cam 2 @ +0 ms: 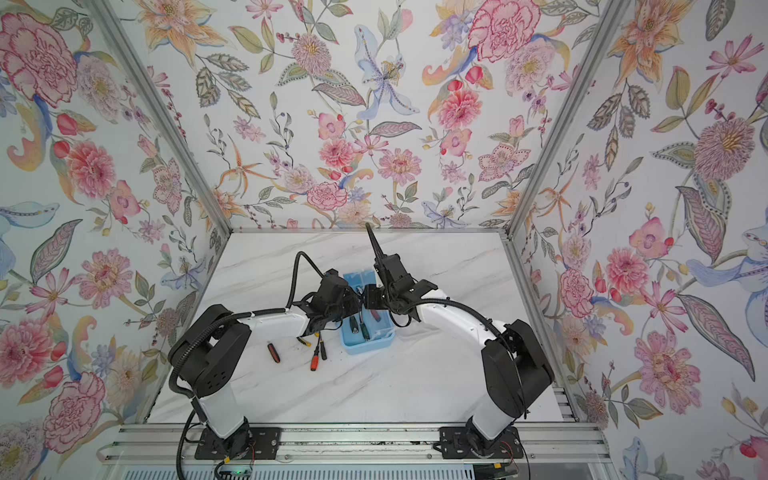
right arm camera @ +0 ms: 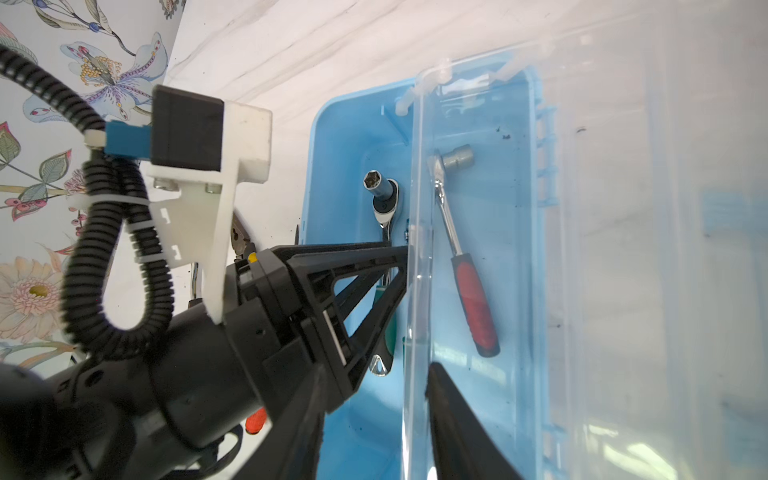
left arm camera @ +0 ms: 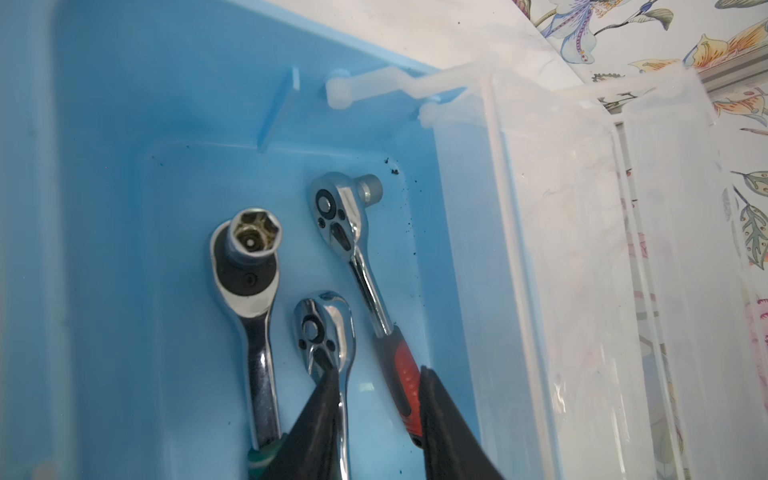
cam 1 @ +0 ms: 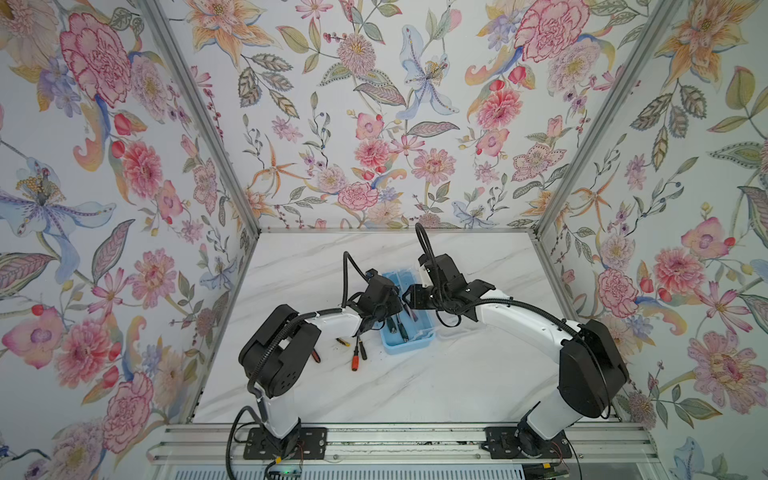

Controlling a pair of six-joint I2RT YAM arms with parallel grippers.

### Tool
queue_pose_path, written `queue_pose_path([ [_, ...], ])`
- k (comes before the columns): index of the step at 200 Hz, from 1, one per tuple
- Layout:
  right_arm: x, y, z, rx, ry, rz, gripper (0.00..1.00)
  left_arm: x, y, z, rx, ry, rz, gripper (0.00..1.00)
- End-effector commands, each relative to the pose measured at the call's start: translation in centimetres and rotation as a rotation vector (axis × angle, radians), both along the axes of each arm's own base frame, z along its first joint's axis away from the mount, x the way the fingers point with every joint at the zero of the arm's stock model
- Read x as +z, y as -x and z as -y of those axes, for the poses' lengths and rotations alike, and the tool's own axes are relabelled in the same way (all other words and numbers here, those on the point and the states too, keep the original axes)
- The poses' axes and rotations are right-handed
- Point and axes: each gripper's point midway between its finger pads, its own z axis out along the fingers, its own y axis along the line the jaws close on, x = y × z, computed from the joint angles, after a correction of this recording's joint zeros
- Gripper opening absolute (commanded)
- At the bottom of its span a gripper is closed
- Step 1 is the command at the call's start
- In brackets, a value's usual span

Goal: Pack the tool kit
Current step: 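Carry the green-handled ratchet into the blue box with the left gripper, then open the left gripper and draw it back toward the tools, then move the left gripper over the small red-handled ratchet wrench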

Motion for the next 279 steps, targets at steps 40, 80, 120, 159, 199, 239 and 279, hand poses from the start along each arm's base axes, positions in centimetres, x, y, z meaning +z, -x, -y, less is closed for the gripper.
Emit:
queue_pose_path([
  [40, 2.5, 0.4, -0.3, 0.036, 0.005, 0.056, 0.42, 7.3, -2.5, -2.0, 0.006, -0.078, 0.173, 0.33],
  [80, 3.5, 2.0, -2.9, 0.108, 0.085, 0.13, 0.53, 12.1, -0.6, -8.7, 0.109, -0.189, 0.304, 0.53],
  [120, 1.7, 4.6, -7.3, 0.218, 0.091, 0.108, 0.57, 10.1, 2.9, -18.2, 0.275, -0.309, 0.188, 0.61],
  [159, -1.7, 5.8, -10.2, 0.288, 0.06, 0.014, 0.56, 6.4, 6.9, -24.8, 0.396, -0.359, 0.076, 0.58],
  [199, -4.1, 6.3, -12.0, 0.319, 0.021, -0.058, 0.56, 4.5, 8.8, -26.0, 0.41, -0.333, 0.071, 0.58],
  [239, -4.4, 6.2, -12.7, 0.328, 0.012, -0.067, 0.55, 2.1, 10.0, -27.7, 0.436, -0.352, 0.011, 0.52],
  [279, -4.4, 6.0, -12.7, 0.314, 0.01, -0.066, 0.55, 0.0, 9.9, -28.0, 0.438, -0.333, -0.008, 0.46],
])
